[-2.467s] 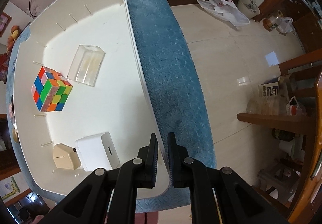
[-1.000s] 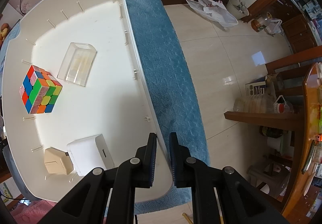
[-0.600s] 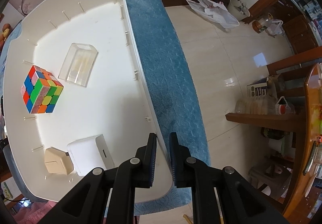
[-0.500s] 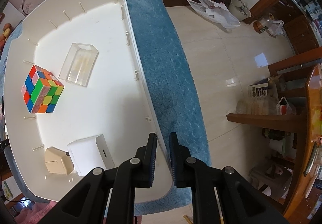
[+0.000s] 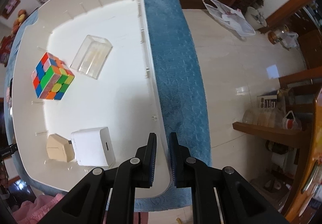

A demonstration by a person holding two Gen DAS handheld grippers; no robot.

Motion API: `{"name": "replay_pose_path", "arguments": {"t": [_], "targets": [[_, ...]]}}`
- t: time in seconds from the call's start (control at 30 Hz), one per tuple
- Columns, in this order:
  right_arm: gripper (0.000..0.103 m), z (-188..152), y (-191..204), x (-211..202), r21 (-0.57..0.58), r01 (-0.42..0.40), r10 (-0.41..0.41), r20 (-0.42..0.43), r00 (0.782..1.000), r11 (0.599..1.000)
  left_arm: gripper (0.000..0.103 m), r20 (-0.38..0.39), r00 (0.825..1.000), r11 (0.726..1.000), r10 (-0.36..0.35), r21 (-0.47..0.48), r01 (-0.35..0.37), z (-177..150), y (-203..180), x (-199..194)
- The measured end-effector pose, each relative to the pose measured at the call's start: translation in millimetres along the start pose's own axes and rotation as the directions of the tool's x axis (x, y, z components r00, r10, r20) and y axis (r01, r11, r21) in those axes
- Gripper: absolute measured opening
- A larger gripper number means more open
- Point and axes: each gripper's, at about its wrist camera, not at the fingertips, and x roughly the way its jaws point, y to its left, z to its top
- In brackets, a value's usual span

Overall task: Organize rigid objects
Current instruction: 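Close the left gripper on the gold compact, then carry the gold compact into the tray and release it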

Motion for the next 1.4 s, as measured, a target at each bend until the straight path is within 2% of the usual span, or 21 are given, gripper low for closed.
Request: {"name": "replay_pose_path", "arguments": {"t": [0.13, 0.23, 0.5, 0.67, 0.8, 0.9, 1.03, 1.4], "targets": [[0.013, -0.1, 1.2, 0.5, -0.040, -0.016, 0.015, -0.004, 1.000, 0.999, 0.060, -0.012, 1.000, 1.000, -0.011, -0.020, 0.011, -11.5, -16.2, -1.3], [0.013, 0.2, 1.9, 0.3, -0.072, -0.035, 0.034, -0.009, 0.999, 0.997, 0.060, -0.001, 1.000, 1.000, 0.008, -0.023, -0.008, -20.2, -31.6, -7.3], [0.013, 0.9, -0.4, 2.8, -0.156, -0.097, 0.093, -0.036, 0.995, 0.983, 0.060, 0.094, 0.996, 1.000, 0.001, 0.007, -0.002, -30.6, -83.1, -49.4], [0.011, 3.3, -6.4, 4.2, -0.185, -0.150, 0.143, -0.051, 0.988, 0.971, 0.060, 0.173, 0.985, 0.998, 0.009, 0.052, -0.018, -38.9, -119.2, -80.7], [0.011, 5.4, -8.9, 6.5, -0.216, -0.171, 0.162, -0.057, 0.985, 0.961, 0.060, 0.220, 0.975, 0.995, -0.014, 0.097, -0.008, -42.6, -147.4, -98.4], [0.011, 5.5, -10.3, 7.5, -0.236, -0.184, 0.173, -0.064, 0.983, 0.954, 0.060, 0.243, 0.969, 0.992, -0.030, 0.126, -0.001, -28.8, -163.4, -113.7], [0.011, 5.8, -9.8, 8.7, -0.259, -0.190, 0.178, -0.070, 0.982, 0.947, 0.060, 0.267, 0.962, 0.986, -0.063, 0.164, 0.019, -25.8, -187.1, -127.1], [0.011, 4.5, -1.0, 12.4, -0.339, -0.171, 0.152, -0.082, 0.985, 0.925, 0.060, 0.273, 0.953, 0.967, -0.130, 0.248, 0.061, -23.5, -246.6, -137.3]]}}
